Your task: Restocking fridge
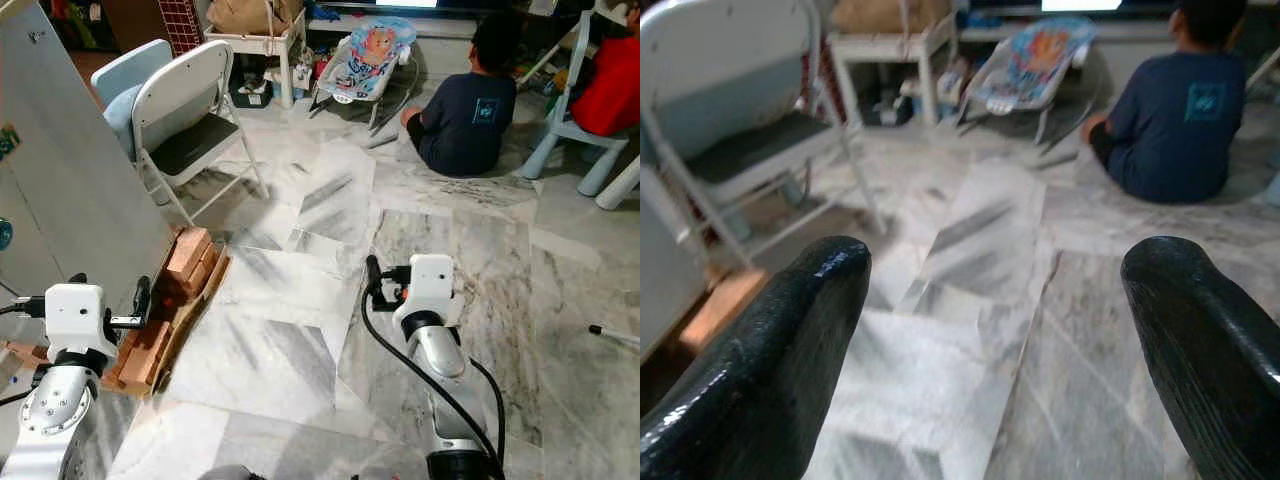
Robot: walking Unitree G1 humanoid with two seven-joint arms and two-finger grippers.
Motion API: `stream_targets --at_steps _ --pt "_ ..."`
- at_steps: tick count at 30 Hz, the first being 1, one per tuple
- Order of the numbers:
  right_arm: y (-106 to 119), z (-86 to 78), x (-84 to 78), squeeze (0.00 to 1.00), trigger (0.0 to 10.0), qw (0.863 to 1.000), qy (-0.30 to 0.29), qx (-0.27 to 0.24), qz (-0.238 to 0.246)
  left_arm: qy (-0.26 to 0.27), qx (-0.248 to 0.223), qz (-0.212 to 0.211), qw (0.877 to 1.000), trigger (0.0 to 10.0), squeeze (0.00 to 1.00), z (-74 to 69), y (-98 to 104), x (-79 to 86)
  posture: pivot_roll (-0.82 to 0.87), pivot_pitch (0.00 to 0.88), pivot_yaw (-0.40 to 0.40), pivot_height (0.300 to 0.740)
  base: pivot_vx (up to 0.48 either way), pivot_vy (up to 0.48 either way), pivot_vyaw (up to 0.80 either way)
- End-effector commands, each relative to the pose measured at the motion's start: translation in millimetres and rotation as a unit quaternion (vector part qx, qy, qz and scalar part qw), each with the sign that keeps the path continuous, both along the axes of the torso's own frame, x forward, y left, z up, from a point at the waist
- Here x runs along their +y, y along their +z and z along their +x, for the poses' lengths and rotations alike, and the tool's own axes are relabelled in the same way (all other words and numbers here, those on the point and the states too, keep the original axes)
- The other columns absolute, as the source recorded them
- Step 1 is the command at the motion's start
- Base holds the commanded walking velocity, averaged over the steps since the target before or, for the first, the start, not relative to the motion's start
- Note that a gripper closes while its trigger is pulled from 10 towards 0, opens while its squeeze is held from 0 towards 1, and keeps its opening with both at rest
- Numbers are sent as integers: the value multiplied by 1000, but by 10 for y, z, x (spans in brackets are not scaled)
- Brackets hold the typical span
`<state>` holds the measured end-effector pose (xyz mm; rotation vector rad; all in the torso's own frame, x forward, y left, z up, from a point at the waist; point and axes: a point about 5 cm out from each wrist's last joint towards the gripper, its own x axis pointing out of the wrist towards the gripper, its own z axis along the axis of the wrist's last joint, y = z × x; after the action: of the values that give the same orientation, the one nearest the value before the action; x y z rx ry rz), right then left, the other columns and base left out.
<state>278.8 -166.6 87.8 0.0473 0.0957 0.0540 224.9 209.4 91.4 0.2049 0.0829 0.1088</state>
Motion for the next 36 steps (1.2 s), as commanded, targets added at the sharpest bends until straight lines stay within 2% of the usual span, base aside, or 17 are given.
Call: stream_targets --at_steps 1,4,5,6,7,9,13,16,19,27,36 --pt "2 17 21 0 10000 1000 -1 -5 -1 4 2 2 1000 10000 0 -20 -31 27 -19 10 82 740 0 0 0" --pt "12 -6 29 0 10000 1000 1 -8 3 5 -6 17 1000 10000 0 -42 -15 57 -27 42 80 740 0 0 0" --pt "-2 -45 30 0 10000 1000 5 -9 -2 11 -10 44 999 10000 0 -74 -21 117 -29 49 73 740 0 0 0" --pt "-29 -71 24 0 10000 1000 6 -4 -1 17 -6 48 999 10000 0 -89 -46 155 -30 51 71 740 0 0 0" --pt "-29 -71 24 0 10000 1000 6 -4 -1 17 -6 48 999 10000 0 -89 -46 155 -30 51 71 740 0 0 0" --pt "-83 -151 7 0 10000 1000 14 4 -8 33 6 56 998 10000 0 -107 -92 311 -43 49 73 740 0 0 0" --pt "-86 -129 -25 0 10000 1000 11 1 -9 58 2 44 997 10000 0 -49 -96 379 -46 37 69 740 0 174 0" --pt "45 12 42 0 10000 999 17 -25 -8 16 -8 33 999 10000 0 52 -85 233 -51 37 65 740 0 480 0" --pt "87 25 57 0 10000 999 20 -35 -9 1 -6 25 1000 10000 0 57 -92 180 -51 44 61 740 0 480 0" --pt "-38 -190 0 0 10000 1000 10 -11 -9 -35 -15 6 999 10000 0 -2 -136 -99 -65 62 56 740 0 472 0" --pt "28 -143 34 0 10000 1000 8 -23 -8 -60 -29 -2 998 10000 0 88 -100 -227 -79 59 57 740 0 434 0"
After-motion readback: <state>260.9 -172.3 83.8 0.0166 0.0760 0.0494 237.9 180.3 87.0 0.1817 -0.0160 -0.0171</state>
